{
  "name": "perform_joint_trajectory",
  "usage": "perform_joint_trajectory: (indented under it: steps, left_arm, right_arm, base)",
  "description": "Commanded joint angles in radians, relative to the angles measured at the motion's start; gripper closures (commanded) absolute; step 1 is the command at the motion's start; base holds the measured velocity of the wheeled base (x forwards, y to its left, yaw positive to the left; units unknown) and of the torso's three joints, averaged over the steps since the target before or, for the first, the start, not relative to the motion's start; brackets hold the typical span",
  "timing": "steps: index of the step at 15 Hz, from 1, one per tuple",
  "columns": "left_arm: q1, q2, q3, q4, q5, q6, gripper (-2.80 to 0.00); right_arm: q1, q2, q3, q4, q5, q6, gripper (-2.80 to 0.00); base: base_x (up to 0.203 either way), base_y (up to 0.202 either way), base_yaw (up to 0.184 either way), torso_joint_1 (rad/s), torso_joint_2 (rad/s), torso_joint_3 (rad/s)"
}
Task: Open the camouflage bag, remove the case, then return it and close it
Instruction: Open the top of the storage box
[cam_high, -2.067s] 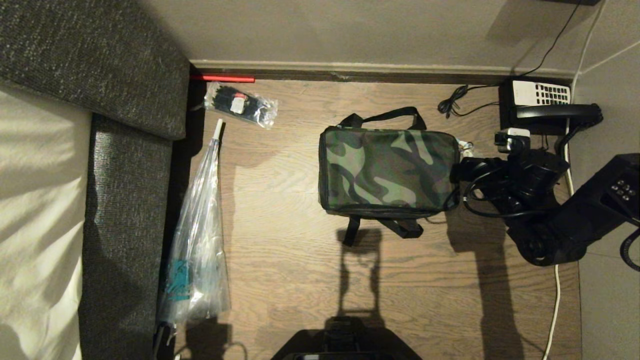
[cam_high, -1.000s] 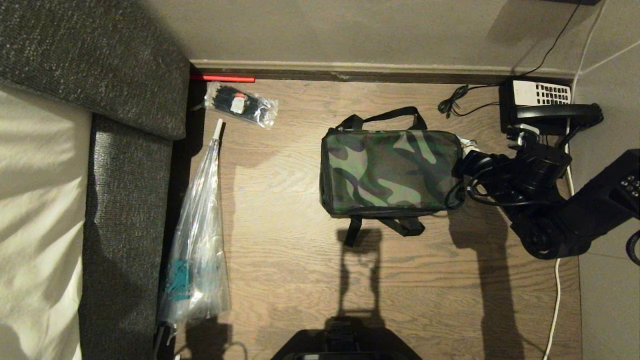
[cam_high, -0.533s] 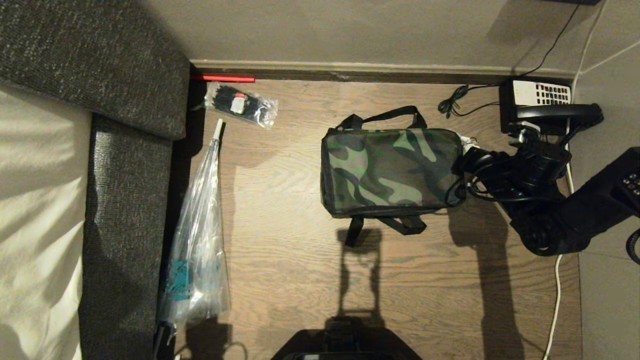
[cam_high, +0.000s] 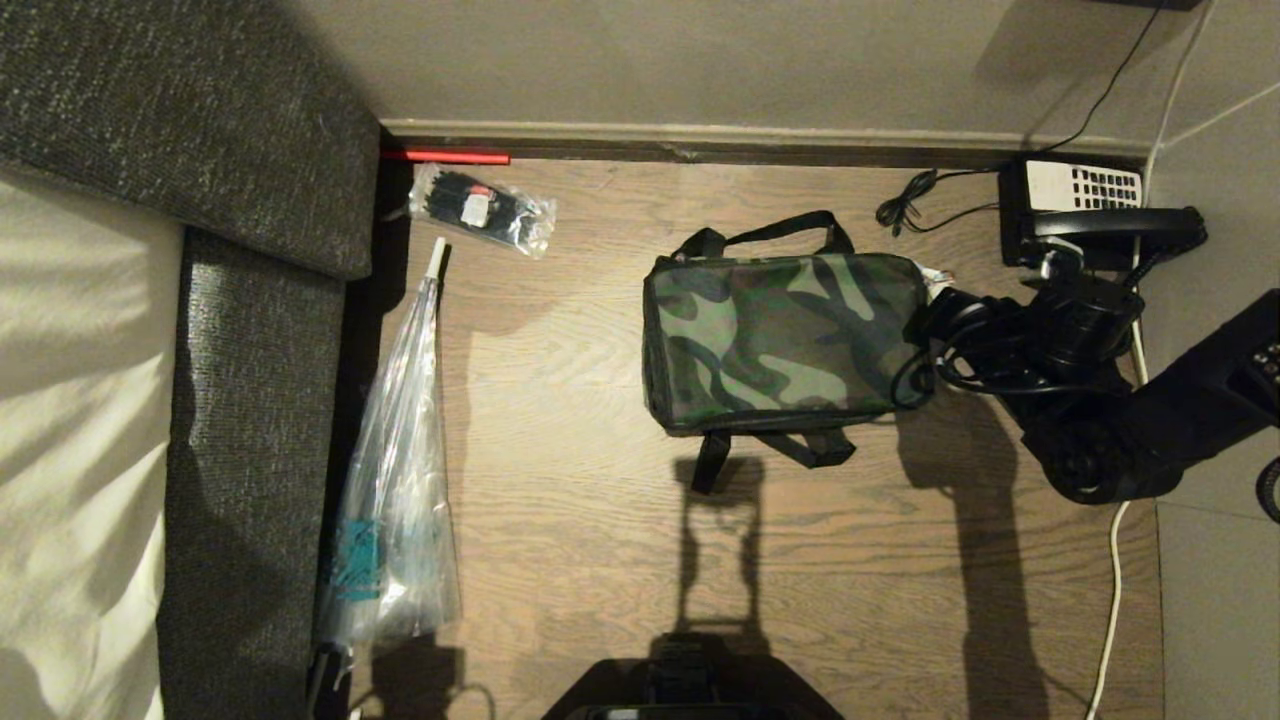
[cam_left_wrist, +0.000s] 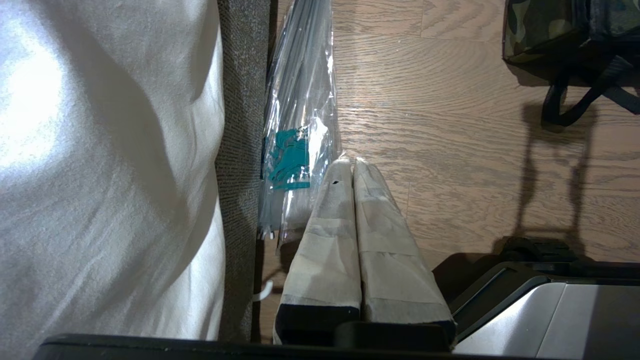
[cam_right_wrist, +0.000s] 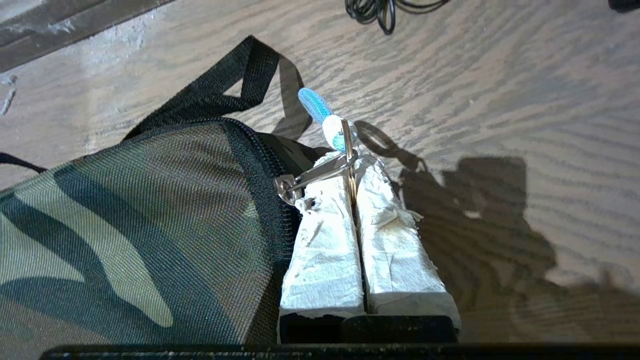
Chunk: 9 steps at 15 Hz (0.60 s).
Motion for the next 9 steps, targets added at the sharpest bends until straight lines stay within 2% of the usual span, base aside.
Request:
perform_joint_trajectory:
  steps: [1, 9]
  left_arm:
    - [0.000, 0.000, 0.000, 0.000, 0.000, 0.000, 0.00]
    - [0.000, 0.000, 0.000, 0.000, 0.000, 0.000, 0.00]
  right_arm:
    - [-0.003, 0.004, -0.009, -0.005, -0.001, 0.002, 0.00]
    - [-0.010, 0.006, -0.008, 0.025, -0.001, 0.017, 0.00]
  base:
    - [0.000, 0.000, 0.000, 0.000, 0.00, 0.000]
    - [0.000, 0.000, 0.000, 0.000, 0.00, 0.000]
